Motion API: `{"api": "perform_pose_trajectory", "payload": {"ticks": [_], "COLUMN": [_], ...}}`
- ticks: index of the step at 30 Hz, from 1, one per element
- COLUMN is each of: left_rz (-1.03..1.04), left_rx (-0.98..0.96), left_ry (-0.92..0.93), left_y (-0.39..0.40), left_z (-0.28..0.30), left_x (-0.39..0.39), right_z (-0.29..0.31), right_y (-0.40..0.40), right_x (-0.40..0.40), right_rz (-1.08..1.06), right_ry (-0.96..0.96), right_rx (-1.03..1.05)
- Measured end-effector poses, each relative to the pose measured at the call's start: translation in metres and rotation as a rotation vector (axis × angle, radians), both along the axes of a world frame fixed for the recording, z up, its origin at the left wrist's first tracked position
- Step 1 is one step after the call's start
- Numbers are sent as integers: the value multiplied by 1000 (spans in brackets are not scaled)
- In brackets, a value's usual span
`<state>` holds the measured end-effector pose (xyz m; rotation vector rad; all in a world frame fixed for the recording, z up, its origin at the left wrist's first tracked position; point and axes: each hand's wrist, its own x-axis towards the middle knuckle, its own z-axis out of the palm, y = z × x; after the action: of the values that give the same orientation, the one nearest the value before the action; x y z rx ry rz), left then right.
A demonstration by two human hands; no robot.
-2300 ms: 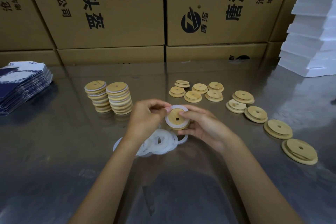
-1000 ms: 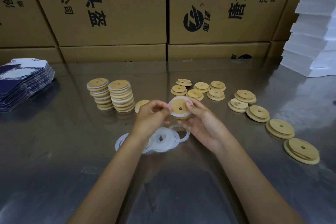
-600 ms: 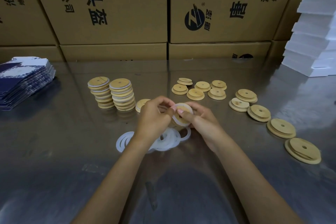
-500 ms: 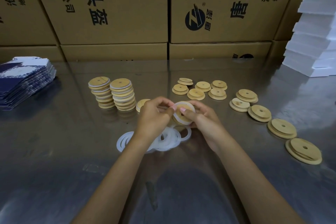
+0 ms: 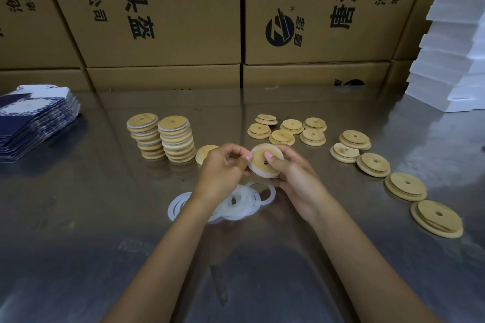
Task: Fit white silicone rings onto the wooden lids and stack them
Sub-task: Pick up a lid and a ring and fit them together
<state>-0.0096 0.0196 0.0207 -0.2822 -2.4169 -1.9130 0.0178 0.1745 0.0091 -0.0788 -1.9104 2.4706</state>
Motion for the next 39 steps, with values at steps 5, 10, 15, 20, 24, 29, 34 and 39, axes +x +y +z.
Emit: {"api": "perform_pose_trajectory", "payload": {"ticks": [5, 10, 15, 20, 24, 29, 34, 39], "left_rz": [35, 99, 108, 53, 14, -45, -4, 80], "left_rx": [42, 65, -80, 40, -86, -26, 28, -25], "left_ry": [-24, -4, 75, -146, -98, -94, -121, -65], "left_y": [4, 3, 5, -5, -3, -3, 0, 2], "left_z": [-2, -4, -8, -9, -9, -7, -5, -4], "left_x": [1, -1, -1, -7, -7, -7, -2, -2], "right_z": [-1, 0, 0, -3, -5, -3, -3, -1], "right_y": [-1, -1, -5, -8, -5, -1, -1, -6], "right_x": [-2, -2, 0, 2, 1, 1, 1, 2], "right_rz": [-54, -39, -20, -36, -55, -26, -38, -63], "right_ry": [-23, -72, -49, -5, -22, -52, -48, -27], "right_rx": [-90, -97, 110, 191, 114, 37, -16, -50]}}
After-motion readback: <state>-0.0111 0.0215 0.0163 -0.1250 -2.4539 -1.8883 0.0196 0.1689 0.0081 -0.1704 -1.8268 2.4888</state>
